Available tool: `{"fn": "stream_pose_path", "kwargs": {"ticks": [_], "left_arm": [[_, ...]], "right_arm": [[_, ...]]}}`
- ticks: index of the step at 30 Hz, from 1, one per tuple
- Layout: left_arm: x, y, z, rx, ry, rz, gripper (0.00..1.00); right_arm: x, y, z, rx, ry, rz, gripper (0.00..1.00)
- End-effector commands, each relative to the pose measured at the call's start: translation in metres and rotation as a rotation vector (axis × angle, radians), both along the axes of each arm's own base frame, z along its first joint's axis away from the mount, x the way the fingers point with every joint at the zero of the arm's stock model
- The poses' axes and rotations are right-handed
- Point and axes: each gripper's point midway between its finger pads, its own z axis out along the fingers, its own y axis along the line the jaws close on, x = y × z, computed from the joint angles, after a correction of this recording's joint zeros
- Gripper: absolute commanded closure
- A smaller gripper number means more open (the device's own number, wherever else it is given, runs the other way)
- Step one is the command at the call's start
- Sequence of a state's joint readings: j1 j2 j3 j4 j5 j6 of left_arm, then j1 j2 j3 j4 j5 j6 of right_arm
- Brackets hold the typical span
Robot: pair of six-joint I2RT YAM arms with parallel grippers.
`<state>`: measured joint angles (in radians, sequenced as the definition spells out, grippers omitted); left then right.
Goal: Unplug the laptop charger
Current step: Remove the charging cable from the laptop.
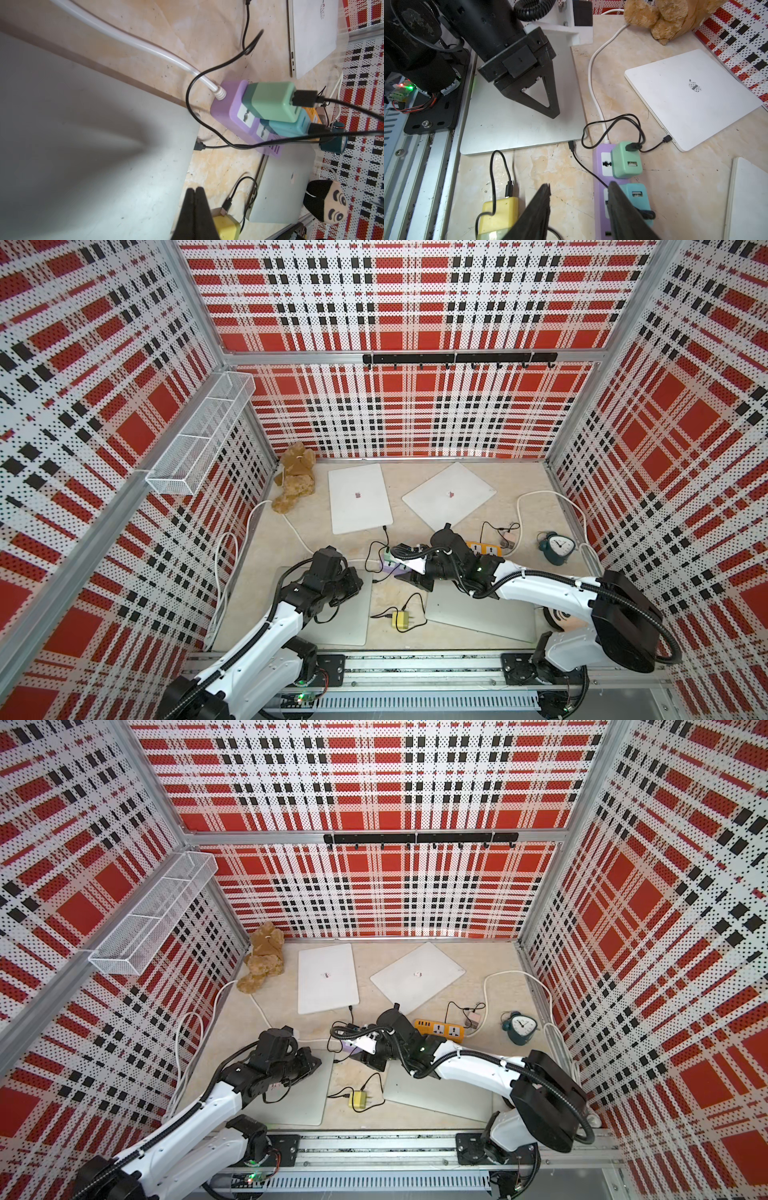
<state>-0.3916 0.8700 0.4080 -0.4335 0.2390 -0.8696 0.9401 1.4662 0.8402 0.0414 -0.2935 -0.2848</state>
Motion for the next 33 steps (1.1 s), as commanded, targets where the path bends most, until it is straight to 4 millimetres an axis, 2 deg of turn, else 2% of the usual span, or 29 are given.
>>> {"fn": "stream_pose_path", "kwargs": {"ticks": [1, 8, 14, 21, 25, 33], "left_arm": [[0.003, -0.003, 0.004, -0.036, -0.029, 0.031, 1.00], [-0.003, -0.005, -0.006, -0.052, -0.046, 0.092, 1.00], [-0.006, -0.006, -0.018, -0.051, -0.038, 0.107, 1.00], [0.002, -0.003, -0.013, -0.041, -0.111, 0.145, 1.00], [0.000, -0.004, -0.020, -0.038, -0.085, 0.137, 1.00], [0.000, -0.001, -0.029, -0.029, -0.081, 0.143, 1.00]], "right_arm": [[-0.004, 0.008, -0.009, -0.041, -0.017, 0.041, 0.52], [-0.009, 0.018, -0.026, -0.092, -0.019, 0.069, 0.53], [-0.005, 0.021, -0.038, -0.124, -0.022, 0.066, 0.54], [-0.002, 0.026, -0.053, -0.165, -0.007, 0.081, 0.55], [-0.002, 0.027, -0.061, -0.193, -0.004, 0.096, 0.55], [-0.001, 0.031, -0.065, -0.190, 0.006, 0.099, 0.57]]}}
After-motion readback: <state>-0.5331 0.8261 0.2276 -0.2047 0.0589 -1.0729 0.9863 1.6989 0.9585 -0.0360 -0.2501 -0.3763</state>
